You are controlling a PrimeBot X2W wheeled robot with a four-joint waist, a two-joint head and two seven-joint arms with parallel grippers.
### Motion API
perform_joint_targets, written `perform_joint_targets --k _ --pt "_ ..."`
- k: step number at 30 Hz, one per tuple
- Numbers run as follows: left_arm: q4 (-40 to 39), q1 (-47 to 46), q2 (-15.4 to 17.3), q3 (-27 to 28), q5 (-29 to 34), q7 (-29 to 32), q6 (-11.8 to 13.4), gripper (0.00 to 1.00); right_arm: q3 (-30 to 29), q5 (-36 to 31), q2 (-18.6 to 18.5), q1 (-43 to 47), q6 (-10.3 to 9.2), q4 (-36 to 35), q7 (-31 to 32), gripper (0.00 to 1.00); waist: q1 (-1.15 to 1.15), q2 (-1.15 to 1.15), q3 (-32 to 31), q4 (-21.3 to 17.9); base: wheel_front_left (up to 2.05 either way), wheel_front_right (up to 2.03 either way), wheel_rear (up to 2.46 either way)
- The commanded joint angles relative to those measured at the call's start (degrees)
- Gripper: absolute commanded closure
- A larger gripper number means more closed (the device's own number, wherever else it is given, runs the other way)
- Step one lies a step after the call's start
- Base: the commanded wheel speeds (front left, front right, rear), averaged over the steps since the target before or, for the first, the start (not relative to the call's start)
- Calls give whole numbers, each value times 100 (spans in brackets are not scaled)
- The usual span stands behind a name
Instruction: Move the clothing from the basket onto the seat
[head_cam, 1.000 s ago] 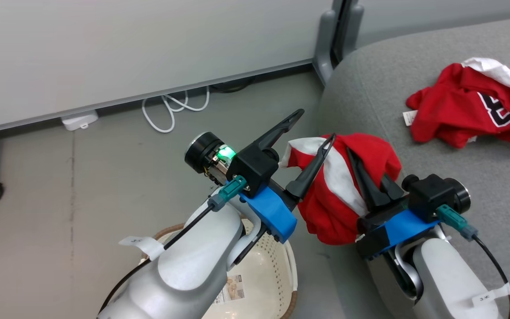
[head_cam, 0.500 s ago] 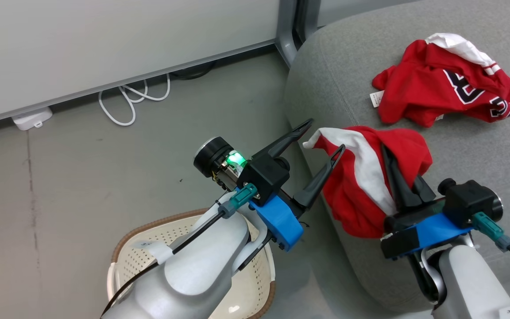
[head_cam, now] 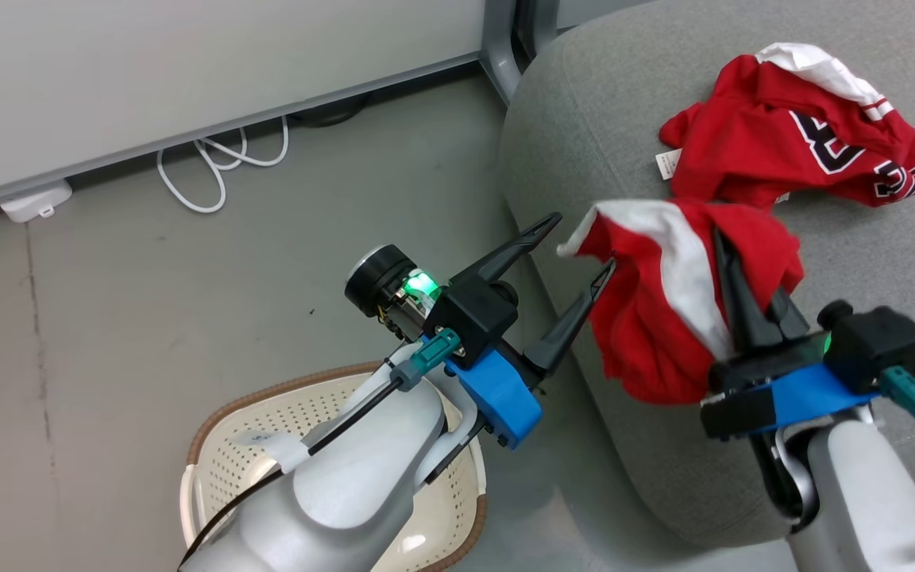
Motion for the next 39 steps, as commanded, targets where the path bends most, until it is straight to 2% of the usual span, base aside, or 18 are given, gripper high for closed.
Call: perform_joint_targets --k 1,11,22,26,31,35,39 --pt "-2 -64 42 35 55 -15 -15 0 -20 -58 -35 -213 3 -101 -4 100 0 0 88 23 0 0 0" --pt "-51 -365 151 72 199 1 34 0 -673 -189 -459 -1622 2 -615 -3 100 0 0 841 129 0 0 0" --pt "-114 -905 287 -34 376 114 30 0 -2056 -301 -1414 -3319 2 -591 -3 100 0 0 2014 229 0 0 0" --pt "-156 -1015 317 -59 429 146 44 0 -2389 -281 -1735 -3544 2 -378 -4 100 0 0 2256 252 0 0 0" --pt "-206 -1116 378 -72 472 164 75 0 -2771 -135 -2231 -3699 2 288 -3 100 0 0 2510 250 0 0 0" --pt "-222 -1179 433 -90 487 179 76 0 -2749 -78 -2329 -3613 2 856 -4 100 0 0 2657 204 0 0 0" --pt "-244 -1220 422 -120 486 191 80 0 -2904 -96 -2180 -3440 3 1348 -3 100 0 0 2757 235 0 0 0"
